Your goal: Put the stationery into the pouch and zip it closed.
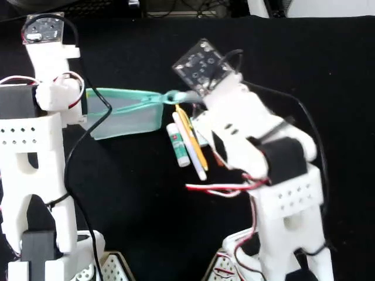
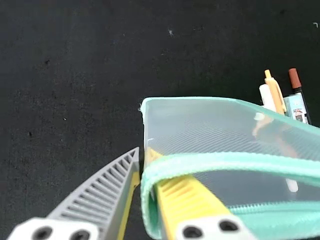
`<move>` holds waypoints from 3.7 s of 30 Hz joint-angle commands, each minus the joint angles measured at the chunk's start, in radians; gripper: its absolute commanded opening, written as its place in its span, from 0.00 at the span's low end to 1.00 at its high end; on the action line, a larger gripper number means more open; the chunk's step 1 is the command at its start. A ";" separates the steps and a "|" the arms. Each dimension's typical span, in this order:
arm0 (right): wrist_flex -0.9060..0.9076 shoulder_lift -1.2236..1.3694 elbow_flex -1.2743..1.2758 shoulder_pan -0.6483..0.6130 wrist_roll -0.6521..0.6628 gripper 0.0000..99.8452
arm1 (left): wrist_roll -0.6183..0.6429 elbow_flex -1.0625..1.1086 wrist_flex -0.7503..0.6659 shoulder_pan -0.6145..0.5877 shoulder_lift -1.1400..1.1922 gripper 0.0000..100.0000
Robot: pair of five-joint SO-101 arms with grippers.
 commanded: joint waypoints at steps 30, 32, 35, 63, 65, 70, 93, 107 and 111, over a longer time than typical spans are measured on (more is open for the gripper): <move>-0.677 0.427 0.627 -0.129 -0.106 0.20 | -0.061 0.226 -0.173 -0.223 -0.005 0.03; -0.692 0.475 0.587 -0.137 -0.106 0.20 | -0.074 0.226 -0.173 -0.223 -0.005 0.03; -0.729 0.538 0.549 -0.141 -0.103 0.20 | -0.074 0.226 -0.178 -0.225 -0.005 0.03; -0.680 0.839 0.361 -0.146 -0.014 0.01 | -0.071 0.269 -0.173 -0.225 -0.005 0.03; -0.681 0.765 0.426 -0.150 -0.012 0.01 | -0.071 0.269 -0.173 -0.225 -0.005 0.03; -0.686 0.615 0.562 -0.196 -0.012 0.02 | -0.071 0.269 -0.176 -0.225 -0.005 0.03; -0.769 0.825 0.435 -0.219 -0.012 0.10 | -0.072 0.269 -0.173 -0.225 -0.005 0.03; -0.772 0.595 0.547 -0.149 -0.018 0.02 | -0.074 0.269 -0.173 -0.225 -0.005 0.03; -0.773 0.576 0.570 -0.150 -0.014 0.02 | -0.074 0.269 -0.173 -0.225 -0.005 0.03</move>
